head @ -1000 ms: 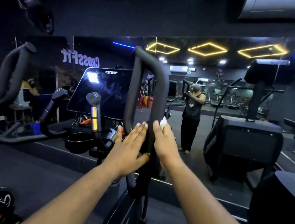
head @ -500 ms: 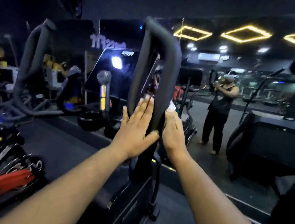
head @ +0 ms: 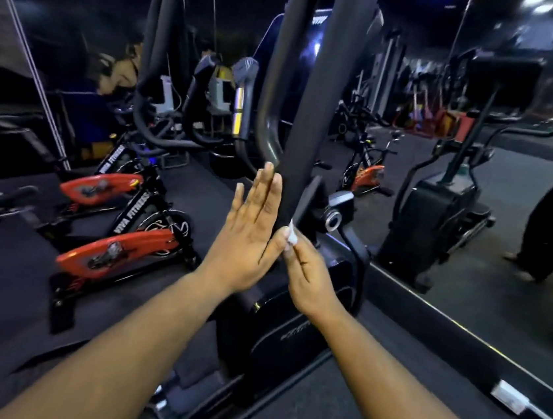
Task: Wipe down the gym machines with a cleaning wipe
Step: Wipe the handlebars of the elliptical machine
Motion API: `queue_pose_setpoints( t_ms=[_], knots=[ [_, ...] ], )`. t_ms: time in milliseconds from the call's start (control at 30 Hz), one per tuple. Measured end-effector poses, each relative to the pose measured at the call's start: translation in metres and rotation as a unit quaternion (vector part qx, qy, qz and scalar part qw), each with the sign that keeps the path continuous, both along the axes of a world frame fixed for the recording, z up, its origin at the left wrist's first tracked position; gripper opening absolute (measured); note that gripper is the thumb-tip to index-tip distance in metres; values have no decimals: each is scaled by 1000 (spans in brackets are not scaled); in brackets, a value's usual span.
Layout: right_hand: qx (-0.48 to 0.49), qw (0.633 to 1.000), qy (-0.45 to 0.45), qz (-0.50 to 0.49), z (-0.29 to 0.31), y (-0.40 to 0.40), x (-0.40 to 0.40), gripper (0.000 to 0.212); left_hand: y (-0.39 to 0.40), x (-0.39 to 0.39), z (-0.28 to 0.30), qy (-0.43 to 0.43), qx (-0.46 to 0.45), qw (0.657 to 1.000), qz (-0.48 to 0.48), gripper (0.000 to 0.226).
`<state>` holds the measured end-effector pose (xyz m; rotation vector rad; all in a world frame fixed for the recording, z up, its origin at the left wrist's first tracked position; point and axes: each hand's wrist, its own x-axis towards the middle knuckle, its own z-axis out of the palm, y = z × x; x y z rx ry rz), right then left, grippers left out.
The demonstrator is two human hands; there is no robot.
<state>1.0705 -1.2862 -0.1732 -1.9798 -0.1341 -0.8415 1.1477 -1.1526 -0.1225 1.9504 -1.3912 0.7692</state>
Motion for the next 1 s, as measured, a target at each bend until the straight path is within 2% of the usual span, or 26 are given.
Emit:
queue_pose_setpoints(
  t_ms=[133,300,367,500,667,833,1000],
  knots=[
    [-53,998,22,27,-19,0,-2,36,8,-1,-11,-4,28,999,23,73],
    [-241,965,101,-4,-38,-28,-4,58,18,-14,-43,40,50,996,55,80],
    [-279,956,77,-44,-37,-36,-1,67,19,-19,-54,51,50,995,70,83],
    [-253,967,18,-35,-26,-29,3,63,20,-29,-61,46,46,993,103,82],
    [-281,957,50,49,-38,-45,18,56,21,-29,-64,0,45,989,139,79],
    [-320,945,36,54,-49,-83,49,54,7,-28,-73,6,5,986,168,81],
    [-318,924,-53,207,-42,-77,54,59,-17,-35,-81,-40,-69,958,274,86]
  ],
)
